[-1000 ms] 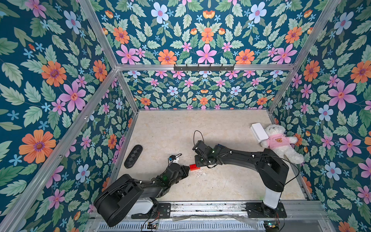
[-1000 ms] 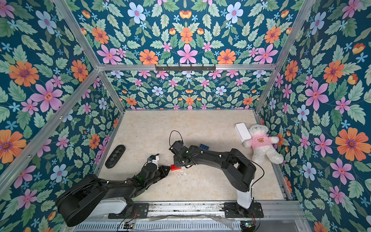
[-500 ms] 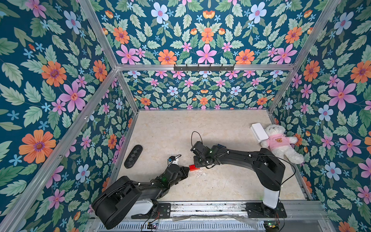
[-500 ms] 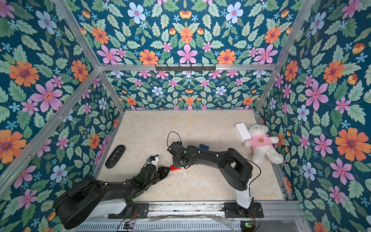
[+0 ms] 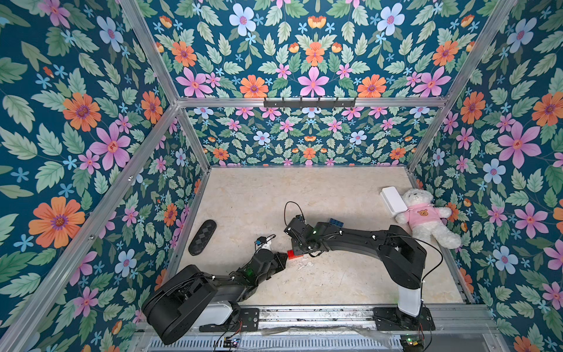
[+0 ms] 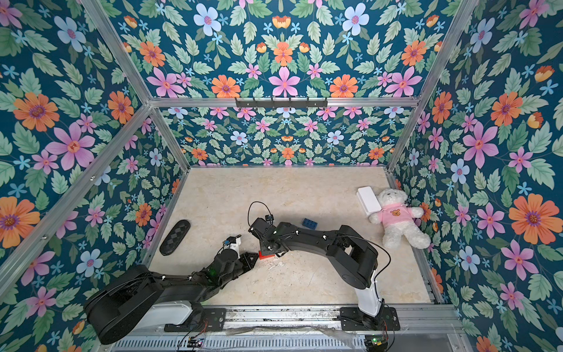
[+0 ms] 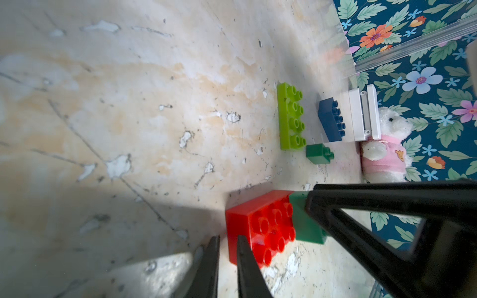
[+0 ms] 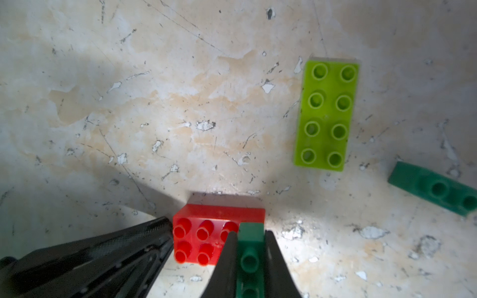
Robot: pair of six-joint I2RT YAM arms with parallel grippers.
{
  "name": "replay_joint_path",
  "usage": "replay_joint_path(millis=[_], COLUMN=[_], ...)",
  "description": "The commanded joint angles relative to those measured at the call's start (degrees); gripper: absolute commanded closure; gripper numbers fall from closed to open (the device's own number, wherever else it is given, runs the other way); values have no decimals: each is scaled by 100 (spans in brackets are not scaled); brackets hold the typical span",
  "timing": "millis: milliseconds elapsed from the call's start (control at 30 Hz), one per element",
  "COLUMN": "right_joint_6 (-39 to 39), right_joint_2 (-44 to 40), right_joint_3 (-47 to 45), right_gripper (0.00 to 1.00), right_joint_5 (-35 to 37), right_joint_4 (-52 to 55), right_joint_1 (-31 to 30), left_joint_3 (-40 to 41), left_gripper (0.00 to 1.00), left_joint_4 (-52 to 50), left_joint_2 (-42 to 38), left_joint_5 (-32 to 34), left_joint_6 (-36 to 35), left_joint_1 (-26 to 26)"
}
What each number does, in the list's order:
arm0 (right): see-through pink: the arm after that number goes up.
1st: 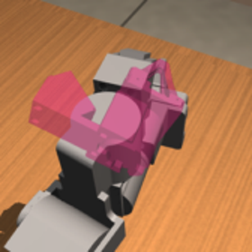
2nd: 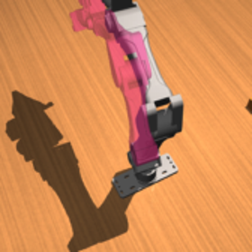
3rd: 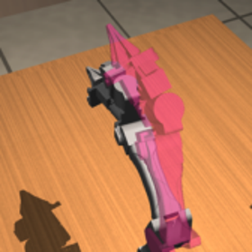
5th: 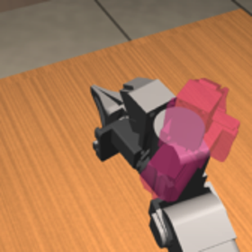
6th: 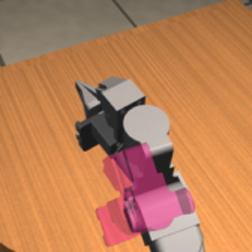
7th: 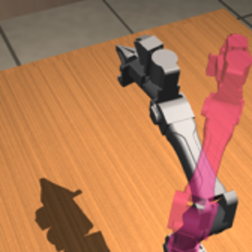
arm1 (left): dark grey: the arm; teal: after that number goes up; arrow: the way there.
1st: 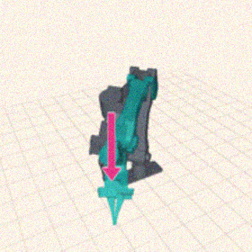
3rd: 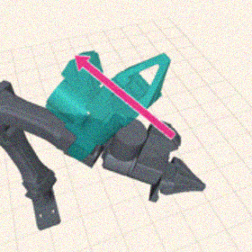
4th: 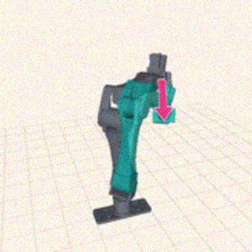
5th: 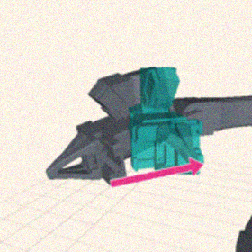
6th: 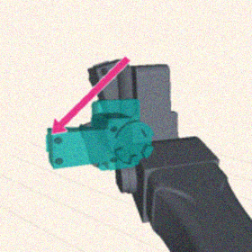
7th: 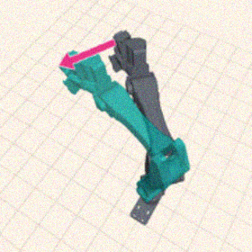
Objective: Assemble the number 5 with lego
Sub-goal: Assemble the lego brick with the lego brick.
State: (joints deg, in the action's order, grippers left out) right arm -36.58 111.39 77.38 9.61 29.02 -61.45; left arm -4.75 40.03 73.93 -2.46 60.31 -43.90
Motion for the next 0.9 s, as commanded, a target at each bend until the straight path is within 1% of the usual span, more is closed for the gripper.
replay_joint_path(millis=[0, 300, 533, 600, 667, 800, 867], right_joint_6=[-221, -429, -447, -434, -429, -394, -381], right_joint_2=[146, 217, 217, 157, 90, 3, -38], right_joint_3=[-39, -275, -294, -253, -184, -27, -6], right_gripper=[97, 99, 98, 95, 88, 77, 74], right_joint_5=[16, -20, -12, 40, 114, 189, 199], right_joint_4=[206, -114, -137, -125, -68, 8, -3], right_joint_1=[-84, -170, -165, -171, -166, -170, -165], left_joint_3=[28, 81, 96, 96, 84, 36, 3], left_gripper=[82, 82, 82, 82, 82, 81, 81], left_joint_4=[-571, -596, -700, -811, -958, -1316, -1510], left_joint_2=[25, -8, -109, -183, -305, -605, -756], left_joint_5=[-89, -45, 16, 77, 155, 258, 322], left_joint_6=[32, 46, 51, 42, 33, -40, -77], left_joint_1=[-13, -33, -35, -36, -35, -35, -32])
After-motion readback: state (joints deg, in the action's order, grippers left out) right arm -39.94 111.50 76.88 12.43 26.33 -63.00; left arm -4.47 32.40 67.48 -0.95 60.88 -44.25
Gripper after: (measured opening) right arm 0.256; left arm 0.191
